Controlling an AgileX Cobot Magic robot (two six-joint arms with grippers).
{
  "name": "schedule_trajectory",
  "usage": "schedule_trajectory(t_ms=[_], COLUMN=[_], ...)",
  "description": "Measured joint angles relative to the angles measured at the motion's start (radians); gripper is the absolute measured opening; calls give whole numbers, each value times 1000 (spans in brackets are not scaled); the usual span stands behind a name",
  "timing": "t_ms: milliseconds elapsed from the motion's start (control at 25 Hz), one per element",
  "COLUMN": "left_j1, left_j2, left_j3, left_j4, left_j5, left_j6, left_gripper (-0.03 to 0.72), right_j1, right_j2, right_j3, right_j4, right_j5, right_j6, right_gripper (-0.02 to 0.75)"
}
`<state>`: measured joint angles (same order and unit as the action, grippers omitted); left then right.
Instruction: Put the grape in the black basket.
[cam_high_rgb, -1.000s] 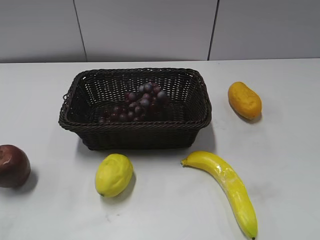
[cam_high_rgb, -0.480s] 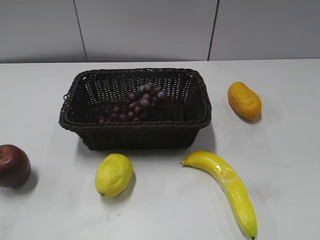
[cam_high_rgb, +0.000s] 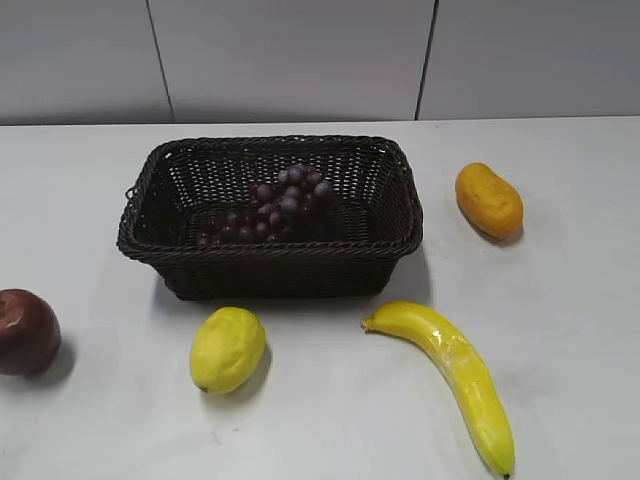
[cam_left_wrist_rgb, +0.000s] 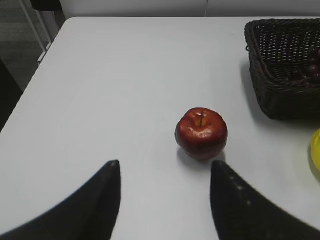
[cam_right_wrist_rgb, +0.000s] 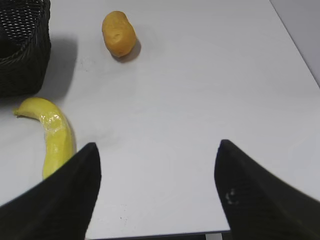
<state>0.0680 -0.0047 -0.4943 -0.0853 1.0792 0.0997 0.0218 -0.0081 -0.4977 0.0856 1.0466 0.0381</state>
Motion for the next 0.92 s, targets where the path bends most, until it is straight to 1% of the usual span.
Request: schedule_trajectory(t_ms=[920], left_j1=[0], left_j2=[0], left_j3=[0], left_j4=[0], left_j5=[0], left_j6=[0], left_gripper=[539], right_j1=[0], right_j2=[0], right_j3=[0], right_j4=[0], right_j5=[0], right_j6=[0], right_gripper=[538])
